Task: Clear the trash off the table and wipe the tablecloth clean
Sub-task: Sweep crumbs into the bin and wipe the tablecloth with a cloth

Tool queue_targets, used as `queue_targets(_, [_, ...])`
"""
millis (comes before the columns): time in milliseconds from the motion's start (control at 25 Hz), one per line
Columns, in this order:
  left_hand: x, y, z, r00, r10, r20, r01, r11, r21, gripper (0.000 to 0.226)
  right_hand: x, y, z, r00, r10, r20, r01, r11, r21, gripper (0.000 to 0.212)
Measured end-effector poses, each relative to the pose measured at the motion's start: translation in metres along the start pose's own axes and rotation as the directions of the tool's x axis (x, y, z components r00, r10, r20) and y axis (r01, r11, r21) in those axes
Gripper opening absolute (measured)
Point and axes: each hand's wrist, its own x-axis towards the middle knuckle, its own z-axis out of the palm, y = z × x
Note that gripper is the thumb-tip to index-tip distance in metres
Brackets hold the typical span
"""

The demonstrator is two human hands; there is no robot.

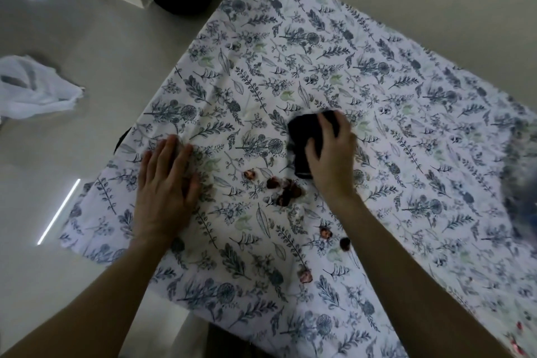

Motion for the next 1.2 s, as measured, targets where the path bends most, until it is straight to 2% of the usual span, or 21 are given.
queue_targets(80, [0.000, 0.000, 0.001, 1.000, -0.004, -0.011, 0.004, 1.000, -0.004, 0.063, -0.010, -0.014, 0.005, 0.976, -0.186, 0.109, 0.188, 0.982, -0.001, 0.052])
queue_targets(120, [-0.001, -0.001, 0.001, 1.000, -0.003, -0.013, 0.003, 1.000, -0.004, 0.063, -0.011, -0.015, 0.003, 0.939, -0.297, 0.174, 0.300, 0.954, 0.010, 0.052])
queue_targets(200, [0.000, 0.000, 0.000, 1.000, 0.003, -0.017, -0.003, 1.000, -0.013, 0.063, -0.007, -0.011, -0.008, 0.809, -0.506, 0.301, 0.526, 0.850, 0.013, 0.051])
queue_targets(240, [0.000, -0.001, 0.001, 1.000, 0.005, -0.022, -0.005, 1.000, -0.014, 0.063, -0.004, -0.005, -0.015, 0.743, -0.570, 0.352, 0.610, 0.792, -0.004, 0.050])
queue_targets(280, [0.000, -0.001, 0.000, 1.000, 0.005, -0.027, -0.005, 1.000, -0.010, 0.064, 0.001, 0.003, -0.023, 0.713, -0.589, 0.380, 0.647, 0.762, -0.033, 0.050])
queue_targets(320, [0.000, -0.001, 0.000, 1.000, 0.003, -0.030, -0.004, 1.000, -0.006, 0.064, 0.006, 0.014, -0.030, 0.726, -0.572, 0.382, 0.638, 0.768, -0.063, 0.050])
queue_targets(480, [-0.001, 0.000, 0.001, 0.999, 0.012, -0.041, -0.013, 1.000, -0.014, 0.063, 0.011, 0.073, -0.058, 0.893, -0.365, 0.264, 0.414, 0.895, -0.166, 0.050])
queue_targets(600, [0.000, -0.001, 0.002, 0.999, 0.007, -0.048, -0.008, 1.000, -0.026, 0.062, -0.011, 0.119, -0.078, 0.965, -0.202, 0.170, 0.228, 0.961, -0.156, 0.046])
queue_targets(680, [-0.001, 0.002, 0.002, 0.998, -0.004, -0.064, 0.002, 0.999, -0.033, 0.062, -0.039, 0.142, -0.091, 0.987, -0.102, 0.122, 0.120, 0.981, -0.154, 0.047])
queue_targets(840, [-0.002, 0.005, 0.003, 0.997, 0.011, -0.078, -0.015, 0.998, -0.054, 0.060, -0.105, 0.172, -0.101, 0.997, 0.076, 0.035, -0.070, 0.985, -0.157, 0.051])
queue_targets(960, [-0.001, 0.003, 0.002, 0.995, -0.001, -0.097, -0.004, 0.999, -0.051, 0.059, -0.156, 0.168, -0.099, 0.984, 0.178, -0.014, -0.178, 0.975, -0.135, 0.051])
queue_targets(1200, [-0.002, 0.001, 0.000, 0.997, 0.017, -0.072, -0.020, 0.999, -0.049, 0.058, -0.217, 0.114, -0.066, 0.892, 0.424, -0.156, -0.439, 0.895, -0.080, 0.058])
